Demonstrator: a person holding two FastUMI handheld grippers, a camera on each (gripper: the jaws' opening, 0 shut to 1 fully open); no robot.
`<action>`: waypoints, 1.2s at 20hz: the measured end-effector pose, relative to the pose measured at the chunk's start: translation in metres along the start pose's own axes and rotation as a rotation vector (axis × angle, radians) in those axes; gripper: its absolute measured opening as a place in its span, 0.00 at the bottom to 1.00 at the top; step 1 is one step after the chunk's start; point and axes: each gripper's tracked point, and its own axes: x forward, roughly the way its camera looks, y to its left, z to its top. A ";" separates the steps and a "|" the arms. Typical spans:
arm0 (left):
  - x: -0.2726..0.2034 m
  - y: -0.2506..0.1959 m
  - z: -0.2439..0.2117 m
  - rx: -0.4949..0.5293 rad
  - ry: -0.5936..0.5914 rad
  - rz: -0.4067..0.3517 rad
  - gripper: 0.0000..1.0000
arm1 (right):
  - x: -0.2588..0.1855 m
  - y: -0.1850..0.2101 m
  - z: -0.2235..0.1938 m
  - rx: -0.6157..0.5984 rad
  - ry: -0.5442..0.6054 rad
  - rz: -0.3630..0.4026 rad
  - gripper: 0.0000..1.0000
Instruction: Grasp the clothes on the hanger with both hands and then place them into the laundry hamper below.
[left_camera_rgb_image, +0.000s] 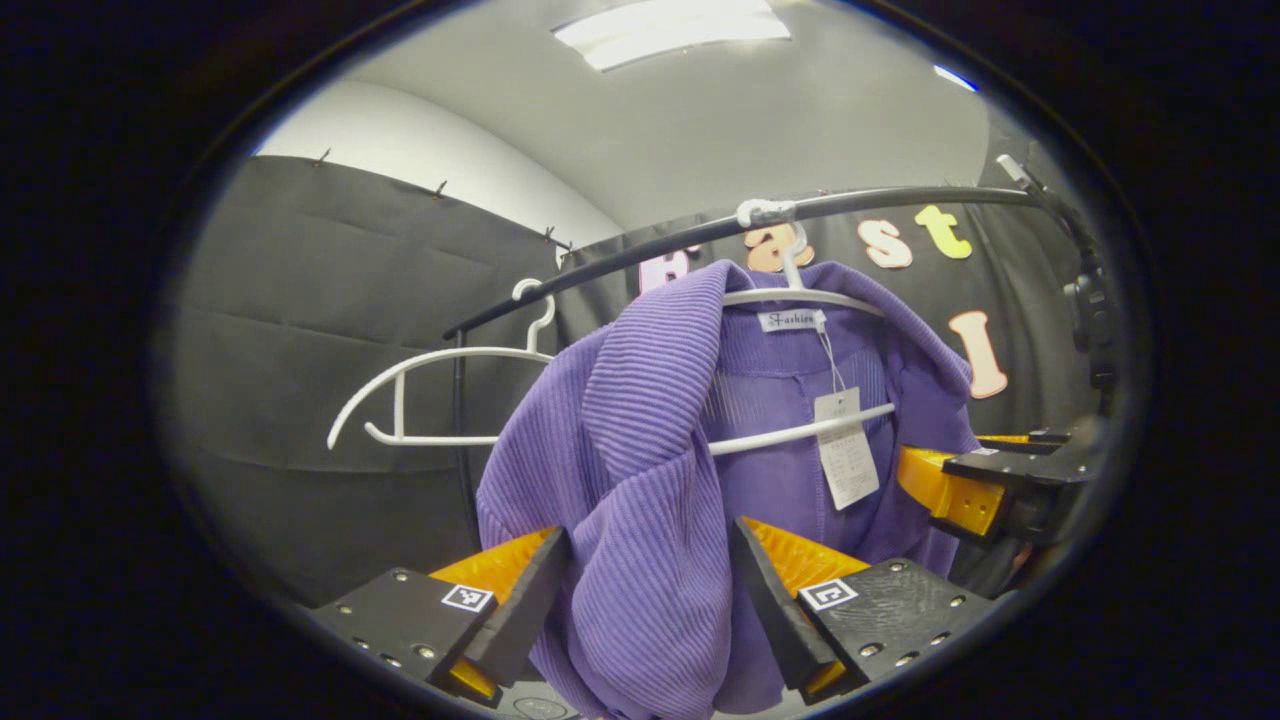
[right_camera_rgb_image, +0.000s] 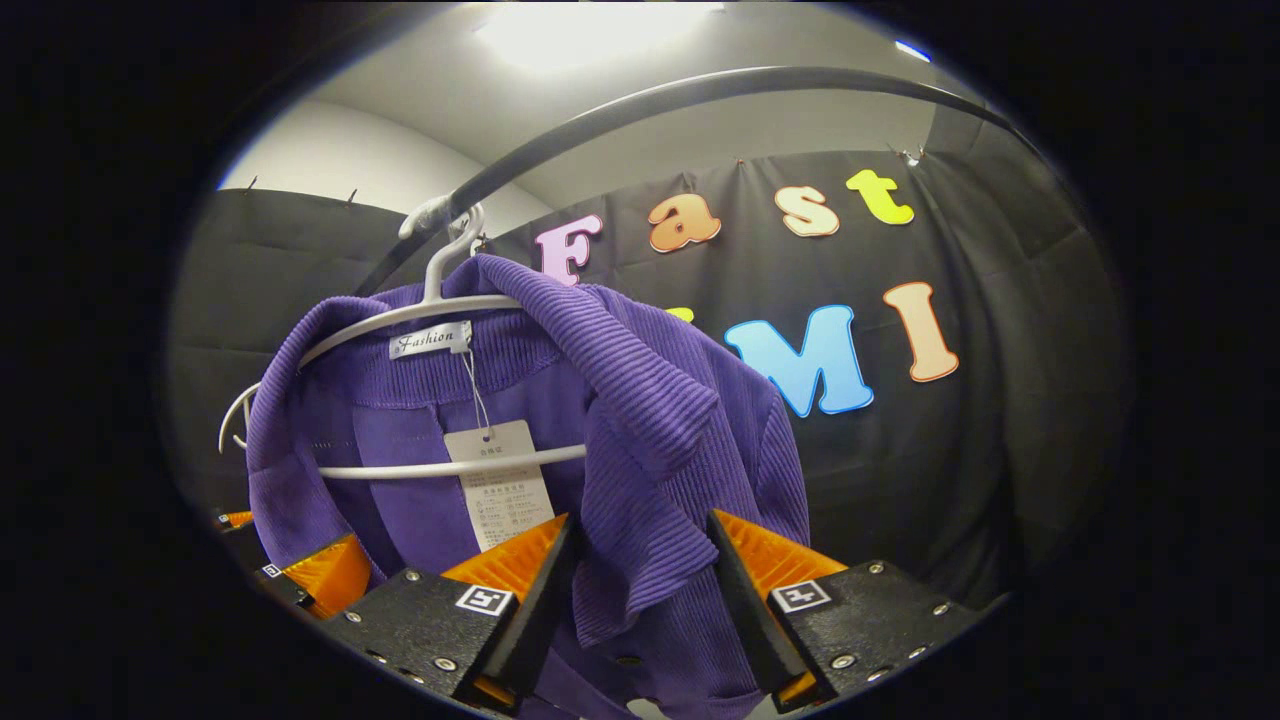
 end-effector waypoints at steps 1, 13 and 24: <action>0.001 0.000 0.000 0.005 0.002 0.009 0.99 | 0.003 0.000 -0.002 -0.005 0.007 0.001 0.76; 0.000 0.023 -0.008 -0.016 0.018 0.056 0.37 | 0.014 0.002 -0.002 -0.067 -0.025 -0.006 0.06; -0.035 0.022 0.036 -0.045 -0.015 -0.057 0.07 | -0.005 -0.014 0.081 -0.178 -0.276 -0.068 0.06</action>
